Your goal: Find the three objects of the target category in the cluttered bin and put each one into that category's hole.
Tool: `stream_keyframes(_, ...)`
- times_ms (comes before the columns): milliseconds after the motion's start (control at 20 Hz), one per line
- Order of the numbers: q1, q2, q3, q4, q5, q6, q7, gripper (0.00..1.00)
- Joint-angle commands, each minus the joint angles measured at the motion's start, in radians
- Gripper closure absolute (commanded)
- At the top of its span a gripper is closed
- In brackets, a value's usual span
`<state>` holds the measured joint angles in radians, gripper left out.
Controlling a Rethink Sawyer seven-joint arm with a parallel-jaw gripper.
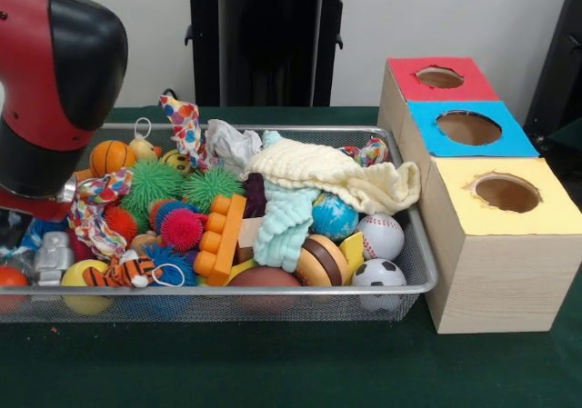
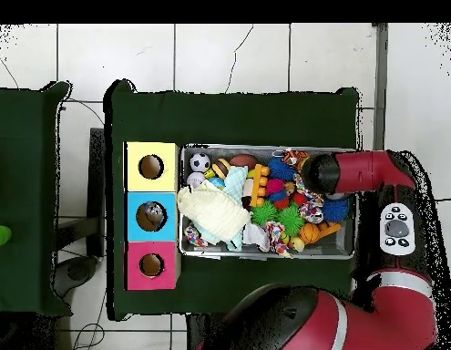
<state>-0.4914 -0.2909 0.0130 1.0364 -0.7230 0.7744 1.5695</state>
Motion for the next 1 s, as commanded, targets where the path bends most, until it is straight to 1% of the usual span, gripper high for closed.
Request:
stream_keyframes(50, -0.086, -0.175, -0.025, 0.361, 0.066, 0.152, -0.171, 1.00)
stream_keyframes(100, -0.088, -0.215, -0.031, 0.400, 0.079, 0.207, -0.212, 1.00)
stream_keyframes(200, -0.091, -0.272, -0.031, 0.452, 0.109, 0.302, -0.254, 1.00)
stream_keyframes(350, -0.105, -0.308, 0.011, 0.487, 0.166, 0.453, -0.300, 1.00)
stream_keyframes(450, -0.108, -0.332, 0.043, 0.512, 0.202, 0.556, -0.302, 1.00)
stream_keyframes(550, -0.116, -0.360, 0.085, 0.548, 0.258, 0.623, -0.274, 1.00)
stream_keyframes(700, -0.149, -0.391, 0.172, 0.607, 0.353, 0.612, -0.248, 1.00)
stream_keyframes(750, -0.165, -0.395, 0.201, 0.622, 0.382, 0.572, -0.242, 1.00)
stream_keyframes(900, -0.185, -0.417, 0.247, 0.628, 0.427, 0.522, -0.240, 1.00)
stream_keyframes(1000, -0.218, -0.422, 0.288, 0.624, 0.455, 0.365, -0.218, 1.00)
